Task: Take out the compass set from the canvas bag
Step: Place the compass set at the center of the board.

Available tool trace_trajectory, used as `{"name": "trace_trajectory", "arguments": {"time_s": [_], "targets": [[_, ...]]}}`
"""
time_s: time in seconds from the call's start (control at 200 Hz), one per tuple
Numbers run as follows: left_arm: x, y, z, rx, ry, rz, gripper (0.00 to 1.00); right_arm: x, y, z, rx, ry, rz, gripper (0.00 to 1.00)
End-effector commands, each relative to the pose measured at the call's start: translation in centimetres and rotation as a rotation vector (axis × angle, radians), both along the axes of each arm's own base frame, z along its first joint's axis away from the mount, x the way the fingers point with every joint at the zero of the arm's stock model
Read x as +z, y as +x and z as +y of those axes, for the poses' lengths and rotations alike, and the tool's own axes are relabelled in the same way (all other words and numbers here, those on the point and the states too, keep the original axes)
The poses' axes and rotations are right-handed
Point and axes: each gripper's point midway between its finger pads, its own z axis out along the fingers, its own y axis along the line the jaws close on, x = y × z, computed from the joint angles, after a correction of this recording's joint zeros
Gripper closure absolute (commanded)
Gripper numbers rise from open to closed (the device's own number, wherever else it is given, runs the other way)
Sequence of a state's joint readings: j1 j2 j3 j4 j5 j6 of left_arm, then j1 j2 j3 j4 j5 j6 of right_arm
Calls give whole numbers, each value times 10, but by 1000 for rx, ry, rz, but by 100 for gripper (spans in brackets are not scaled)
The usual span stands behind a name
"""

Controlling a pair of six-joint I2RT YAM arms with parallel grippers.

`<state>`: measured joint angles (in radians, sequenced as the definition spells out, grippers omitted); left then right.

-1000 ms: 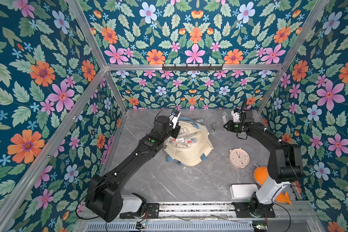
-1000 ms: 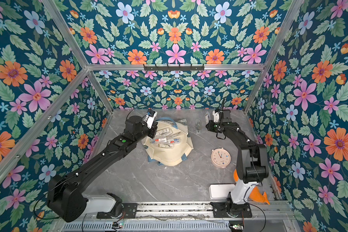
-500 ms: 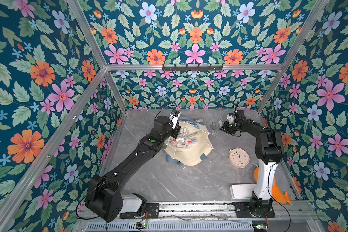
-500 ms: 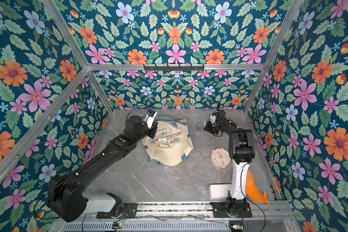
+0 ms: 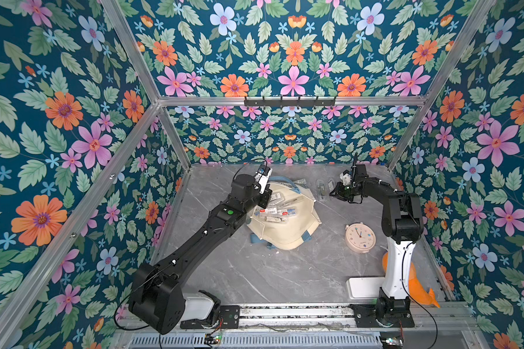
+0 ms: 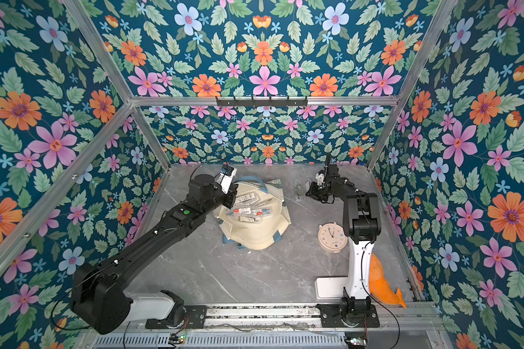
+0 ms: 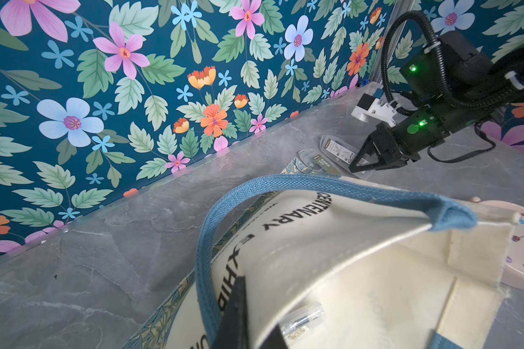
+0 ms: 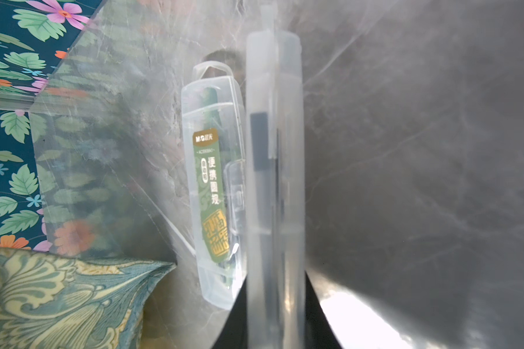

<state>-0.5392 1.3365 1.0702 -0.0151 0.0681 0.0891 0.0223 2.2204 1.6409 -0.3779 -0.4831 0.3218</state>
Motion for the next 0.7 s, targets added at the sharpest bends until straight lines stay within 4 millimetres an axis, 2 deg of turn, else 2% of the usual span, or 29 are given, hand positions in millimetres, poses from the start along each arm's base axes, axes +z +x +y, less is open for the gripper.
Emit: {"name": "trace_trajectory", "arguments": {"time_s": [0.0, 0.695], "targets": [[12, 1, -3, -8, -36, -31, 100, -5, -5, 0, -8, 5, 48, 76], [13, 0, -1, -6, -35, -34, 100, -6, 9, -7, -9, -50, 80, 54]]}}
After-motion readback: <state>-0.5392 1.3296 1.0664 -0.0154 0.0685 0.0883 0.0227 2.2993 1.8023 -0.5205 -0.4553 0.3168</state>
